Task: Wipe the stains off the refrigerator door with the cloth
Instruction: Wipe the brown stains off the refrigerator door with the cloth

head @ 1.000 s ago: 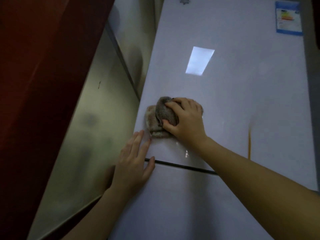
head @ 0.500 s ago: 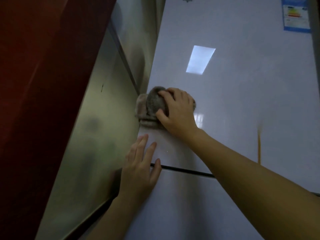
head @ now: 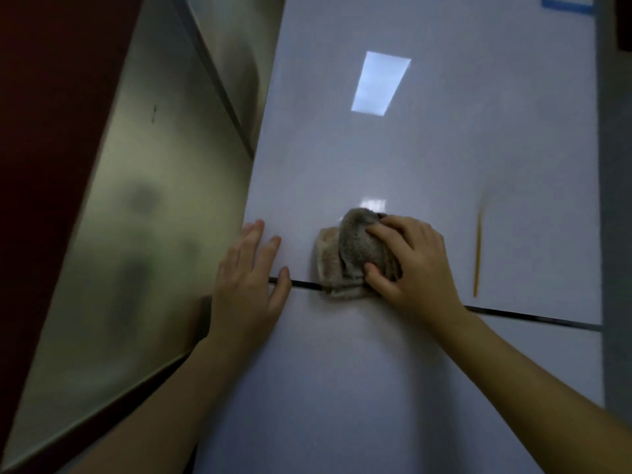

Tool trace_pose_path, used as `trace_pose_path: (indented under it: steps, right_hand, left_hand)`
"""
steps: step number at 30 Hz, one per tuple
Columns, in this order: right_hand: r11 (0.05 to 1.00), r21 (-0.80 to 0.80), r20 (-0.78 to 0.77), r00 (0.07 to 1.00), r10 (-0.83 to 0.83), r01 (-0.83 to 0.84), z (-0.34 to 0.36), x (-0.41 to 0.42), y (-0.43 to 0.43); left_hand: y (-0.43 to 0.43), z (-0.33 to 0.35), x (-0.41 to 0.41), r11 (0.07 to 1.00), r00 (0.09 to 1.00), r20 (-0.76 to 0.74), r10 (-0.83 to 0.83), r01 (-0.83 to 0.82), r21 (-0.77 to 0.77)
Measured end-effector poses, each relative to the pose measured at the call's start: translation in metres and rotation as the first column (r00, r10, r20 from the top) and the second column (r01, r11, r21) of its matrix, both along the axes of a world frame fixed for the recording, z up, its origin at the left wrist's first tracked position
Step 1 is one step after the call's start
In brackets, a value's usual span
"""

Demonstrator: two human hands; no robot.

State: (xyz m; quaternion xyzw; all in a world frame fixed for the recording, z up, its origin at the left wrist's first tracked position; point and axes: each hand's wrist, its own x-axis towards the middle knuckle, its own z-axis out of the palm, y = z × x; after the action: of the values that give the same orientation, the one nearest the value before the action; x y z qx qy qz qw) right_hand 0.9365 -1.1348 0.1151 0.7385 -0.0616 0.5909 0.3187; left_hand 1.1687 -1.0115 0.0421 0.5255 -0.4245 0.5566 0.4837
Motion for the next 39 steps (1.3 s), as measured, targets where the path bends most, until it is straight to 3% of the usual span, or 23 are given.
trace_pose_path:
  steps: [4,10,13,16,19,25,31,39]
  right_hand:
    - [0.997,-0.054,-0.036,0.997,-0.066,0.064,-0.014,-0.025,-0.019]
    - [0.994,0.112,0.144,0.990,-0.002,-0.014,-0.016,-0.041,-0.024]
    - [0.997,0.082,0.094,0.996,-0.010,0.002,-0.033,-0.040,-0.027]
    - [0.998,0.061,0.047,0.999,-0.023,0.020,-0.034,-0.044,-0.030]
    - [0.999,0.050,0.030,0.999,-0.023,0.021,-0.030,-0.047,-0.030]
    - [0.999,0.034,0.005,0.999,-0.040,0.040,-0.018,-0.064,-0.042]
    - [0.976,0.210,0.267,0.964,0.003,-0.061,0.010,-0.101,-0.059]
    - [0.980,0.196,0.161,0.987,0.001,-0.033,0.017,-0.108,-0.064]
  left_hand:
    - [0.001,0.001,-0.001,1.000,1.000,-0.003,0.027,-0.027,0.011]
    - [0.005,0.006,-0.011,0.994,0.995,-0.062,0.084,-0.080,0.071]
    - [0.005,0.012,-0.026,0.985,0.982,-0.102,0.156,-0.147,0.092]
    - [-0.006,0.014,-0.045,0.969,0.979,-0.004,0.205,-0.202,0.140]
    - [-0.019,0.019,-0.064,0.971,0.983,0.082,0.165,-0.177,0.159]
    - [-0.030,0.023,-0.069,0.980,0.990,0.080,0.114,-0.125,0.152]
    - [-0.034,0.023,-0.072,0.987,0.994,0.061,0.090,-0.097,0.125]
    - [-0.030,0.043,-0.095,0.979,0.994,-0.028,0.104,-0.098,0.179]
